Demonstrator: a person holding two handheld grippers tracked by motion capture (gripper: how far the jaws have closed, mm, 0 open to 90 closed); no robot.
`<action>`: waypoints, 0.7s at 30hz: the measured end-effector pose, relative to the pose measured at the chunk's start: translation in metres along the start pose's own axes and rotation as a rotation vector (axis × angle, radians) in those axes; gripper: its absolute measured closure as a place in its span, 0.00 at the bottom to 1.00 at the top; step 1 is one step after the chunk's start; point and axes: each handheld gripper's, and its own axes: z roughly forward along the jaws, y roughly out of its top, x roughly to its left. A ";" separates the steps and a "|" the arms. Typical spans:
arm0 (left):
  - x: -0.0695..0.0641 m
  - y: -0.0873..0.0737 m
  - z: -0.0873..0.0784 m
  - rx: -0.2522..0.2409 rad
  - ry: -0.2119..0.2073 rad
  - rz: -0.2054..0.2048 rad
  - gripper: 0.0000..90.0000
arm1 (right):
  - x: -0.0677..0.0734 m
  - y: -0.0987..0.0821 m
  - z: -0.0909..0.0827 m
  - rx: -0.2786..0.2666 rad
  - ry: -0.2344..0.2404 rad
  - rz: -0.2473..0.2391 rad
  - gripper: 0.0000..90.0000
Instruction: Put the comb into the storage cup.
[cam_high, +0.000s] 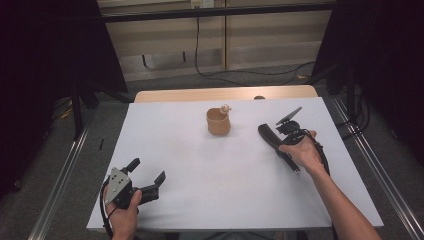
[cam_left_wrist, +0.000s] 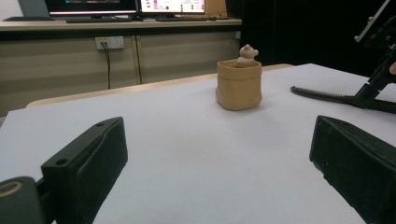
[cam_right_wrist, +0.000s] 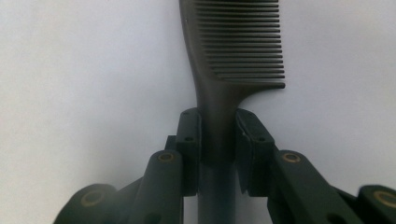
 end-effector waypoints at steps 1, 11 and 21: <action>0.000 0.000 0.000 -0.001 0.000 -0.002 0.05 | 0.000 0.000 0.000 0.000 0.000 0.000 0.81; 0.000 0.000 0.000 -0.005 0.005 -0.012 0.05 | -0.004 -0.002 -0.003 -0.025 0.017 0.025 0.81; 0.000 -0.001 0.000 -0.003 0.005 -0.009 0.05 | -0.008 -0.009 -0.018 -0.114 0.054 0.026 0.81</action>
